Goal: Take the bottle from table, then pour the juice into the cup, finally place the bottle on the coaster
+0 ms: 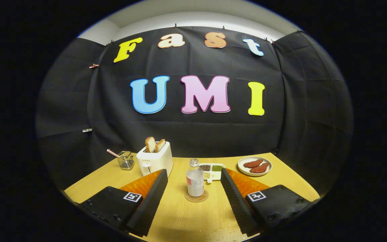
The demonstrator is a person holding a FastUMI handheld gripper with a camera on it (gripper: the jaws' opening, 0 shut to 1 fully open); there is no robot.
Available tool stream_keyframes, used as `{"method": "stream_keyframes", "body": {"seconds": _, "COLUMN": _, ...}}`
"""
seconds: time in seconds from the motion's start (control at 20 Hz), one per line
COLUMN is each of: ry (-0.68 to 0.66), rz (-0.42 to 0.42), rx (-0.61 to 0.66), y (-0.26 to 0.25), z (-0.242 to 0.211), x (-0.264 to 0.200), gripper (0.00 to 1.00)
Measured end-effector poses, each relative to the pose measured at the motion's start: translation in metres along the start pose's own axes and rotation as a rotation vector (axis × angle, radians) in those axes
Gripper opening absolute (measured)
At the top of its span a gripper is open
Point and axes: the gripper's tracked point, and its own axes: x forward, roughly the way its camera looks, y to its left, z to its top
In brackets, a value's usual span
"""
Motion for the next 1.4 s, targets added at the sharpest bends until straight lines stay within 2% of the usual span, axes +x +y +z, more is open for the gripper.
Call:
{"method": "stream_keyframes", "body": {"seconds": 0.4, "ry": 0.025, "rz": 0.026, "rx": -0.074, "y": -0.006, "z": 0.024, "x": -0.08, "gripper": 0.97}}
{"method": "stream_keyframes", "body": {"seconds": 0.6, "ry": -0.001, "rz": 0.034, "rx": -0.106, "y": 0.001, "z": 0.05, "x": -0.109, "gripper": 0.97}}
{"method": "stream_keyframes", "body": {"seconds": 1.0, "ry": -0.037, "rz": -0.006, "rx": -0.135, "y": 0.034, "z": 0.064, "x": -0.135, "gripper": 0.97}}
{"method": "stream_keyframes", "body": {"seconds": 1.4, "ry": -0.018, "rz": -0.042, "rx": -0.132, "y": 0.052, "z": 0.04, "x": -0.153, "gripper": 0.97}}
